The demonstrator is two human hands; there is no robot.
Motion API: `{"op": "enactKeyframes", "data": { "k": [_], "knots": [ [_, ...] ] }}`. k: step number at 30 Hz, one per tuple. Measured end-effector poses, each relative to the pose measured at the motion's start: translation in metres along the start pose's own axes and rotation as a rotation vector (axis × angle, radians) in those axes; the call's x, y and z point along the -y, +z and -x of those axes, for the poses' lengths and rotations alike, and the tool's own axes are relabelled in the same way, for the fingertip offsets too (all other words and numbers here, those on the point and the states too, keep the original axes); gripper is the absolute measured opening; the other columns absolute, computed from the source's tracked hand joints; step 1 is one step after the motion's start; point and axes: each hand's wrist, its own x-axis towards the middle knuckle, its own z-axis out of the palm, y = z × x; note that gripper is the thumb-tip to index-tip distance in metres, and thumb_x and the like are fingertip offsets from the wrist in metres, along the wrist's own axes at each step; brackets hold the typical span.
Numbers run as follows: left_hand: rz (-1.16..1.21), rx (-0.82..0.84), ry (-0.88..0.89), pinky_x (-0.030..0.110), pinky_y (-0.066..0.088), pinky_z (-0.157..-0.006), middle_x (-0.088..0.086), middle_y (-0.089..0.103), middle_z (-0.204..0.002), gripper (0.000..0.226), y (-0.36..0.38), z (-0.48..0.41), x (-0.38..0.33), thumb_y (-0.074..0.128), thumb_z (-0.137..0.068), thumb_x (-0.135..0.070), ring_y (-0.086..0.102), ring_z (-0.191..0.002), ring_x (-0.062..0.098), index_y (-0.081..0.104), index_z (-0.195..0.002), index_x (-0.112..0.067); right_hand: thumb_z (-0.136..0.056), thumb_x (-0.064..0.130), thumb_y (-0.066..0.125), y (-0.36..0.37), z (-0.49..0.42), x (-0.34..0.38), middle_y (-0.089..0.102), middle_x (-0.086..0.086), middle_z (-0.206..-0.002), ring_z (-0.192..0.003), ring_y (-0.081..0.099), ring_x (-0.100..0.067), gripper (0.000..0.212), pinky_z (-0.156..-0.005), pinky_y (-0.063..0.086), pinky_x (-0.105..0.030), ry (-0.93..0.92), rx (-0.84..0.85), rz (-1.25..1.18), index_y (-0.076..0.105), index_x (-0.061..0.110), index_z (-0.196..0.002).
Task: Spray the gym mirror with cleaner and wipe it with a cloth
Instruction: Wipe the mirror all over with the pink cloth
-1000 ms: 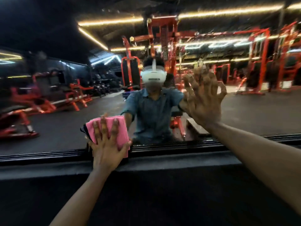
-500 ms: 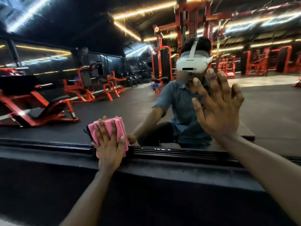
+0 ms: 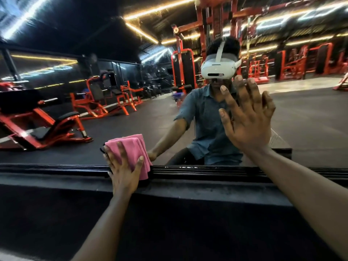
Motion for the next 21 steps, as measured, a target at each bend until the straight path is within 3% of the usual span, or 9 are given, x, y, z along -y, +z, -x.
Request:
{"op": "enactKeyframes", "data": {
  "k": [3,7,10,13,21],
  "knots": [
    [0.015,0.009,-0.039,0.071,0.009,-0.121,0.004,-0.035,-0.167,0.092,0.009,0.005,-0.008,0.018,-0.085,-0.085,-0.018,-0.158,0.036,-0.027,-0.156,-0.047,-0.109,0.050,0.036,0.000,0.002,0.003,0.014,-0.002,-0.174,-0.160,0.012,-0.026,0.060,-0.125,0.015,-0.052,-0.007,-0.013,0.033,0.019,0.036,-0.165],
    [0.070,0.074,-0.098,0.075,0.005,-0.119,0.014,-0.033,-0.167,0.095,0.023,0.007,-0.036,0.009,-0.081,-0.083,-0.018,-0.156,0.044,-0.030,-0.154,-0.038,-0.109,0.050,0.033,0.000,-0.001,0.006,0.015,-0.004,-0.173,-0.160,0.011,-0.027,0.059,-0.125,0.015,-0.055,0.006,0.002,0.074,0.021,0.036,-0.165],
    [0.054,0.184,-0.001,0.080,-0.005,-0.113,0.009,-0.051,-0.155,0.090,0.043,0.017,-0.058,0.005,-0.078,-0.084,-0.034,-0.151,0.042,-0.049,-0.139,-0.047,-0.109,0.049,0.035,0.002,-0.002,0.008,0.014,-0.004,-0.174,-0.161,0.010,-0.027,0.059,-0.124,0.016,-0.056,0.020,0.005,0.101,0.020,0.036,-0.165],
    [0.036,0.229,0.055,0.082,-0.008,-0.110,0.003,-0.059,-0.147,0.091,0.053,0.020,-0.061,0.005,-0.077,-0.086,-0.041,-0.146,0.041,-0.056,-0.132,-0.047,-0.108,0.047,0.038,0.004,-0.001,0.007,0.016,-0.005,-0.173,-0.160,0.011,-0.027,0.060,-0.123,0.018,-0.057,0.017,-0.006,0.125,0.022,0.034,-0.164],
    [0.049,0.181,0.087,0.082,-0.006,-0.110,0.004,-0.053,-0.154,0.092,0.051,0.023,-0.057,0.017,-0.088,-0.087,-0.040,-0.148,0.036,-0.050,-0.138,-0.050,-0.109,0.048,0.032,0.001,-0.006,0.004,0.014,-0.008,-0.173,-0.160,0.010,-0.028,0.060,-0.124,0.015,-0.056,-0.020,0.032,0.177,0.022,0.031,-0.165]
  ]
}}
